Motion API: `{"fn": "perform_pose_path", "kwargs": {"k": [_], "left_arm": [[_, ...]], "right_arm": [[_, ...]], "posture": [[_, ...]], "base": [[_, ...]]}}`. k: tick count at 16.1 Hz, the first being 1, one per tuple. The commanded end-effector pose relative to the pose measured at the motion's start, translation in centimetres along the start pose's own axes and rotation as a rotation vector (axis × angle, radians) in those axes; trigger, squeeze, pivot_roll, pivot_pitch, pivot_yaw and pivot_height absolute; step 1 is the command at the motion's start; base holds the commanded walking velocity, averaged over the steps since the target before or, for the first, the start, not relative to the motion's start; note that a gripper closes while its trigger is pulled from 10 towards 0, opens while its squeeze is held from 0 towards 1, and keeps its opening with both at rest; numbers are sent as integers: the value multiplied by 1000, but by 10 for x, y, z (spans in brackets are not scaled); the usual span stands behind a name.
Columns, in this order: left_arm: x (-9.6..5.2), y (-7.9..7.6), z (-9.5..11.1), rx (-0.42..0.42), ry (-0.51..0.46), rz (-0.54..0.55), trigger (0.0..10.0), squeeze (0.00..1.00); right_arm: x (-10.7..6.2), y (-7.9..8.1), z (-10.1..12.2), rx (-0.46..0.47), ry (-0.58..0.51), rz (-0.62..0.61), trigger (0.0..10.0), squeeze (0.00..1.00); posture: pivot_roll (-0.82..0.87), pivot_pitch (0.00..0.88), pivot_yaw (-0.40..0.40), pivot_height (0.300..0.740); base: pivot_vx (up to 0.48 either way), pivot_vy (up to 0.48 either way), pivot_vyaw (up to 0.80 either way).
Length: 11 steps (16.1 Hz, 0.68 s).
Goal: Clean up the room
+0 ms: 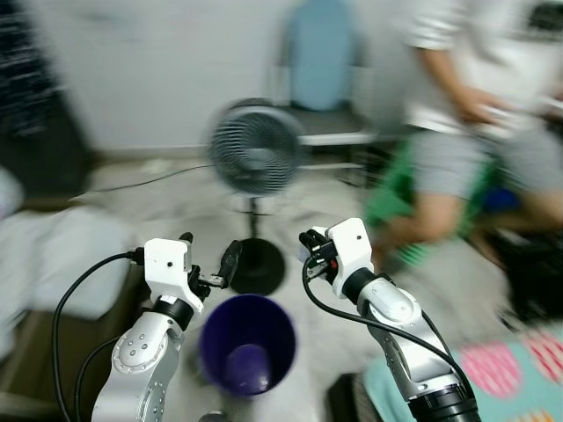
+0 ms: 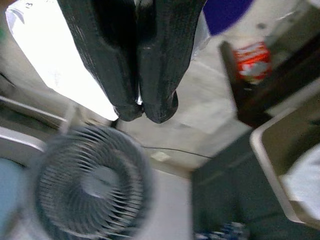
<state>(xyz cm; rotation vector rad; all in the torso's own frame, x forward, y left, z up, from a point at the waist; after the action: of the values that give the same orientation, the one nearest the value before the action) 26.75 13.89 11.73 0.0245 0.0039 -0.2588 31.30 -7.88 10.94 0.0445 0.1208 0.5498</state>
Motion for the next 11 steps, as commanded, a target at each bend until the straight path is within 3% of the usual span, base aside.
{"fn": "perform_pose_path", "kwargs": {"k": [1, 9, 11], "left_arm": [[0, -2, -2, 8, 6, 1, 10000, 0], [1, 3, 3, 39, -21, 20, 10000, 0], [2, 9, 9, 42, -53, -22, 10000, 0]], "right_arm": [[0, -1, 3, -9, -9, 7, 10000, 0], [1, 0, 3, -13, -12, 7, 10000, 0], [3, -5, 4, -6, -14, -18, 10000, 0]], "posture": [[58, 51, -53, 740], [54, 41, -49, 740], [52, 33, -48, 740]], "base": [[0, 0, 800], [0, 0, 800], [0, 0, 262]]}}
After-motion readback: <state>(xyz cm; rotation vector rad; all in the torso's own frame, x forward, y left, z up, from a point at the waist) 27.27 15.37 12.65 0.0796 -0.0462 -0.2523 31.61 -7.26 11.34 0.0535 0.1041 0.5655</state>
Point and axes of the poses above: a point about 5 cm out from each wrist's last joint towards the gripper, its own x axis pointing out of the wrist towards the gripper, its own z axis along the axis of the wrist's last joint, y = z × x, the point moved 2 cm from there along x, pointing out of the wrist towards the gripper, and after that the axes turned 8 degrees about x, right-handed, at the moved point
